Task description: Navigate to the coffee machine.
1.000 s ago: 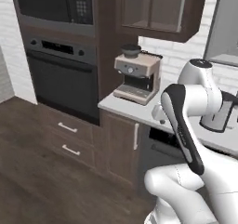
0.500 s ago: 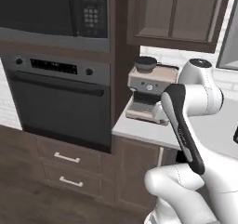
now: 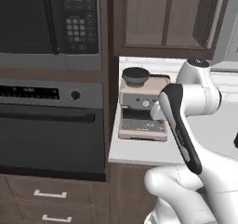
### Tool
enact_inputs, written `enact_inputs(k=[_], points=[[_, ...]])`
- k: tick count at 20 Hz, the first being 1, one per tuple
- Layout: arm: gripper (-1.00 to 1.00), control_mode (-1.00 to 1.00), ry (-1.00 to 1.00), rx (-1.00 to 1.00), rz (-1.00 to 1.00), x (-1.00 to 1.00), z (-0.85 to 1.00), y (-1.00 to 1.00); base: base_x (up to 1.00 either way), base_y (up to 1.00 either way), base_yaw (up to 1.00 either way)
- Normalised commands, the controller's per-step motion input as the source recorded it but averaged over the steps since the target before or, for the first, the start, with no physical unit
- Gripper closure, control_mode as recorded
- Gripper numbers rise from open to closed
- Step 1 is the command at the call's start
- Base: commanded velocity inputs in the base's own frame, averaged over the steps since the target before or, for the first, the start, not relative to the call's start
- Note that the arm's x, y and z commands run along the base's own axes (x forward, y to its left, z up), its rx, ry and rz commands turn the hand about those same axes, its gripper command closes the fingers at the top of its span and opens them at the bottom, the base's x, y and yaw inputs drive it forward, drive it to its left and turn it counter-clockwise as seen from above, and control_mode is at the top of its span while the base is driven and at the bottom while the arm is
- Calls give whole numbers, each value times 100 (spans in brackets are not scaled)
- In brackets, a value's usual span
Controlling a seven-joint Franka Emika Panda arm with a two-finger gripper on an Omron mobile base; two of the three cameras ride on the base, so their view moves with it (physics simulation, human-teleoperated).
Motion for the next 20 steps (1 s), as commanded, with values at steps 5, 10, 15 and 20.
enact_inputs(k=[5,10,15,20], points=[[-100,100,0,0,0,0,0,0,42,17,-45],[-100,100,0,0,0,0,0,0,21,40,-32],[-100,100,0,0,0,0,0,0,16,49,-15],[-100,100,0,0,0,0,0,0,31,30,-8]])
